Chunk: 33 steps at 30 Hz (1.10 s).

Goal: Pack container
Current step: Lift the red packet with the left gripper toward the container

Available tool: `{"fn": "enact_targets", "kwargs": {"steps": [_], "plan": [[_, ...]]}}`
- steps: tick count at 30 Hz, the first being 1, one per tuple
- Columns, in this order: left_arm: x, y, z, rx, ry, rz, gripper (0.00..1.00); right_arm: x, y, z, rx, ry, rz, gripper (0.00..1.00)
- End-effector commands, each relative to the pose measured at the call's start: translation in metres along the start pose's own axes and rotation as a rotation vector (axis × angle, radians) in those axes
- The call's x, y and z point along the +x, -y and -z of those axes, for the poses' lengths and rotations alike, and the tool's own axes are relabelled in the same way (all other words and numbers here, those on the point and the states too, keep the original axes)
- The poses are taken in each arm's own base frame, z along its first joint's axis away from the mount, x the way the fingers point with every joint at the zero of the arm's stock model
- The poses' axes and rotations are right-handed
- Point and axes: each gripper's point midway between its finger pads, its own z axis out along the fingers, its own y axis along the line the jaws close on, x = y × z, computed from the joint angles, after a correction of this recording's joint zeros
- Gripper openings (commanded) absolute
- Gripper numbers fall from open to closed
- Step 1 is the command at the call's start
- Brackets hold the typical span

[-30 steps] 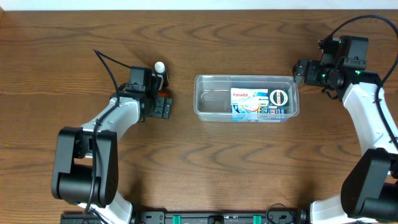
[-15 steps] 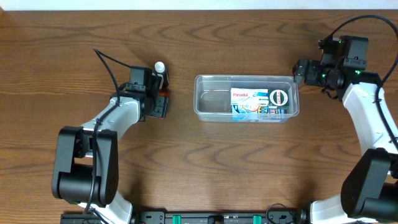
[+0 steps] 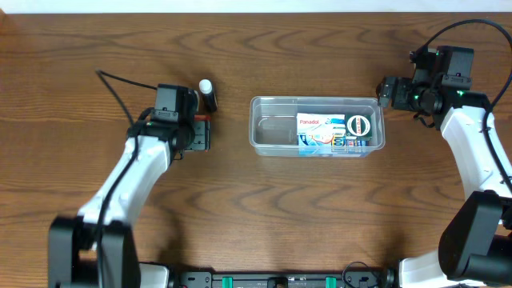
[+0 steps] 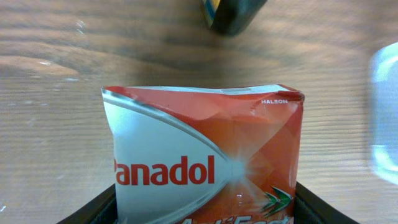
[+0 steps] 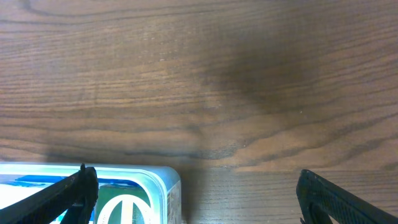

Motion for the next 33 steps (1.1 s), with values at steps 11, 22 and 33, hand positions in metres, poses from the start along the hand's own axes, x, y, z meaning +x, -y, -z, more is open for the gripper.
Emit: {"fn": "enact_targets", "kwargs": {"steps": [11,22,33], "plan": [[-0.033,0.103,0.08,0.163,0.202,0.022,0.65,-0.006,0.002,0.002,0.004,0.014,-0.007,0.99],[-0.065,0.157,0.091,0.152,0.197,-0.025,0.64,-0.006,0.002,0.002,0.004,0.014,-0.007,0.99],[-0.063,0.162,0.023,0.041,0.047,0.001,0.65,-0.006,0.002,0.002,0.004,0.014,-0.007,0.99]]}}
